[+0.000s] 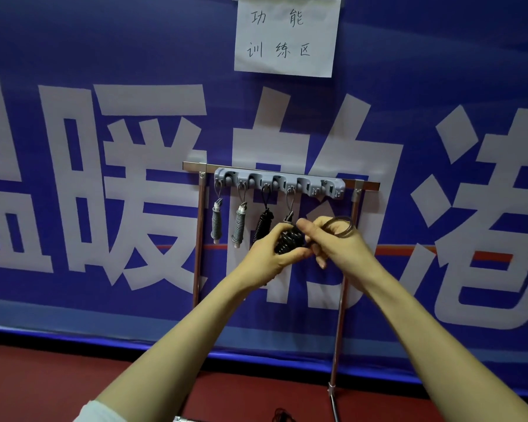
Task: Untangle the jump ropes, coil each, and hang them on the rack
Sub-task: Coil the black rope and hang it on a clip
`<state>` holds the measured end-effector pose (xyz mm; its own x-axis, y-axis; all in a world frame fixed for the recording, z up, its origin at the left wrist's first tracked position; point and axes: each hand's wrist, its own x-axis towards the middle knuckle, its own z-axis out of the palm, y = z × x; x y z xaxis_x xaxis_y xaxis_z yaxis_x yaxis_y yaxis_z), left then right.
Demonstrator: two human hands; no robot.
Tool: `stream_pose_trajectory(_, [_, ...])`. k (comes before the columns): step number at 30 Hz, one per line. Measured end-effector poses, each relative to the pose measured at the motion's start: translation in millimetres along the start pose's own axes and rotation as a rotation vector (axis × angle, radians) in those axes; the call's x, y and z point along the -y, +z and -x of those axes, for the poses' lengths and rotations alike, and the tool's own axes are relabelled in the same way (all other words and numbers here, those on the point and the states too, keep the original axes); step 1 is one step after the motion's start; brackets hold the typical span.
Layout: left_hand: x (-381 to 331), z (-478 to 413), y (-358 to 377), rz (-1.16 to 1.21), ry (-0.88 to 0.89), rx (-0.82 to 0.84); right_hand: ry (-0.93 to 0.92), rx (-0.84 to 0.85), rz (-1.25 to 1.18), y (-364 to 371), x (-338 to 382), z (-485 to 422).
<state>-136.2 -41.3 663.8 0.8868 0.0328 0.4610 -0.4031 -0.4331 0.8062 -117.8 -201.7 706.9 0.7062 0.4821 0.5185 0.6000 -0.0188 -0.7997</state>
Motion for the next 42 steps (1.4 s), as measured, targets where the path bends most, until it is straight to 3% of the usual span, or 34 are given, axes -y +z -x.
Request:
stream_pose_trajectory(4, [4.6, 4.7, 1.0, 0.067, -0.054, -0.084, 0.063, 0.115, -0.086, -3.8, -1.6, 2.1])
stream_pose_trajectory(9, [-0.8, 6.6, 4.4, 0.270, -0.075, -0.135, -0.070, -0.127, 0.059, -0.7, -8.6, -2.9])
stream_pose_trajectory(12, [-5.8, 7.1, 1.3, 0.362, -0.084, -0.172, -0.167, -0.130, 0.152, 0.1, -11.3, -2.8])
stream_pose_trajectory(16, [-5.8, 6.9, 0.3, 0.179, -0.017, -0.182, -0.180, -0.123, 0.110, 10.6, -11.3, -4.4])
stream_pose_trajectory(22, [-2.0, 5.2, 8.2, 0.036, -0.002, -0.234, -0.011, -0.021, -0.046, 17.2, -0.2, -8.2])
stream_pose_trajectory(34, [-3.6, 9.0, 4.2, -0.063, -0.012, -0.259, -0.124, -0.131, 0.302, 8.2, -6.2, -5.3])
stream_pose_trajectory(40, [-7.8, 12.6, -0.2, 0.103, -0.044, -0.135, -0.141, -0.094, 0.262, 10.2, -2.5, -2.3])
stream_pose_trajectory(42, [-13.6, 14.5, 1.1, 0.273, -0.103, -0.128, -0.167, -0.130, 0.302, 13.6, -1.9, -2.4])
